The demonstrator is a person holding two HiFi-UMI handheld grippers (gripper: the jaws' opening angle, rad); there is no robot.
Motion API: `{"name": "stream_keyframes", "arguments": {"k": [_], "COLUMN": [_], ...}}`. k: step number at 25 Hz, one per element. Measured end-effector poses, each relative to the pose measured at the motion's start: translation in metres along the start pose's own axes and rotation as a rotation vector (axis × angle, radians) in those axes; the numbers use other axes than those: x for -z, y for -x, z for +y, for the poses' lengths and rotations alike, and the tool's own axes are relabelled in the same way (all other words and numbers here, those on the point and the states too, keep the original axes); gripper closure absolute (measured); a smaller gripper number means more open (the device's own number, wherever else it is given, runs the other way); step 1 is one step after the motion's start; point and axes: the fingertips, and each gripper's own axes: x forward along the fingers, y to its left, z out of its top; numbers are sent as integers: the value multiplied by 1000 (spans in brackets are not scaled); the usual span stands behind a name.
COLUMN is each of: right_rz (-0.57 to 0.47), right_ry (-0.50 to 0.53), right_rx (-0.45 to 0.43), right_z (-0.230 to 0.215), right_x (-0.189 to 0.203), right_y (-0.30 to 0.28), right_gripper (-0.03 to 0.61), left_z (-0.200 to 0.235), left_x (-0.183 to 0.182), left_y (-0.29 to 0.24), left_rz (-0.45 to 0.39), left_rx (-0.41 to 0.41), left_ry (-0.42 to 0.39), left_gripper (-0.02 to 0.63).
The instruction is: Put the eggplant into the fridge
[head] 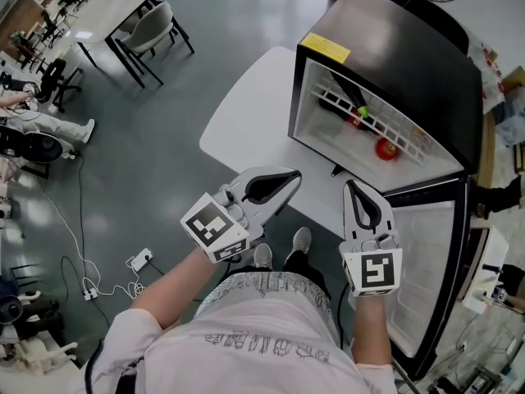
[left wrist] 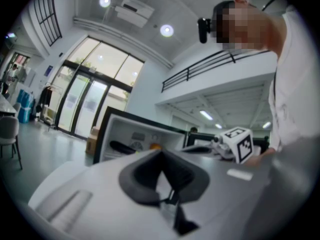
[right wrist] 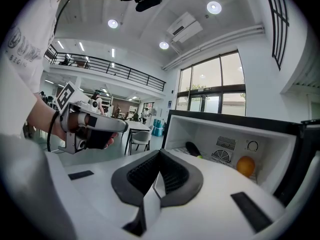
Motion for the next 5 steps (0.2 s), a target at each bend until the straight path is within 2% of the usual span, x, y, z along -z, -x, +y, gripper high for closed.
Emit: {"name": "stream_keyframes", "arguments": {"k": [5], "right_rz": [3], "right_ry": [3], "right_rx": [0], "right_z": [-1], "right_x": [-2], "right_y": [0], "right_gripper": [575], "left_z": [1], "left_x": [-1], "left_y": [0], "left_rz": [-1], "left_rx": [-3], "left_ry": [-1], "left_gripper": [606]}}
